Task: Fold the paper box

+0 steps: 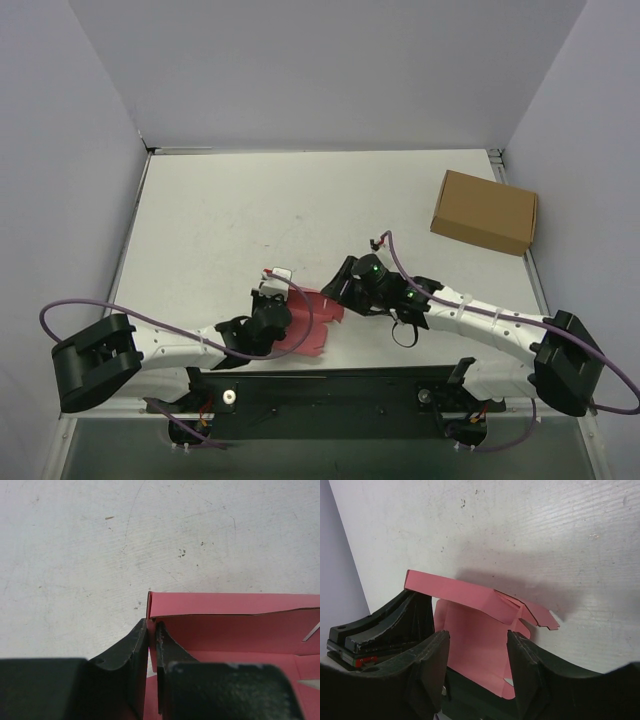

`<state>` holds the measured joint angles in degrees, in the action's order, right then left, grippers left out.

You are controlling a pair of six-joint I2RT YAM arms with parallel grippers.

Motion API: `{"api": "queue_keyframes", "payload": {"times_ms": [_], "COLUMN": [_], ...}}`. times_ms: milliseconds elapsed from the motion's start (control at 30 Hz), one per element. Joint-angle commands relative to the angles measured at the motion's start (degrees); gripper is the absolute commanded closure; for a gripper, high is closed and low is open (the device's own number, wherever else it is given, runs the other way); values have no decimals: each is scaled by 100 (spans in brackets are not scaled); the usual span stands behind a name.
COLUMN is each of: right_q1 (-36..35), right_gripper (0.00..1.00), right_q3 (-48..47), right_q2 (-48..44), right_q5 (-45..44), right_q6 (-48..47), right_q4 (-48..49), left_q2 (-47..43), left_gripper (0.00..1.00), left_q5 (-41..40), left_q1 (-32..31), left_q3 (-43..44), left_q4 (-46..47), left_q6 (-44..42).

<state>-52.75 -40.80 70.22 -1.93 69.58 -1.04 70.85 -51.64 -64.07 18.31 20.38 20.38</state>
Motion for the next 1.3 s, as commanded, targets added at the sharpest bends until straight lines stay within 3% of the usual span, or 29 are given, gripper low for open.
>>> {"api": "queue_keyframes", "payload": {"times_ms": [0, 500, 1267], "right_q1": [11, -25, 98], "right_gripper": [51, 56, 57], "right_q3": [-358, -746, -701], "right_q2": [124, 704, 1512], "right_q5": [-43, -580, 123], "right_q6": [100, -94, 468], "right_q4": [218, -380, 921], "left_q2": [-229, -230, -343], "left_gripper": [100, 100, 100], "left_q5": [-171, -206, -206], "left_q1": [-26, -26, -35], "left_q3": [-134, -161, -240], "left_q4": [106, 124, 159], "left_q6": [-8, 27, 54]}}
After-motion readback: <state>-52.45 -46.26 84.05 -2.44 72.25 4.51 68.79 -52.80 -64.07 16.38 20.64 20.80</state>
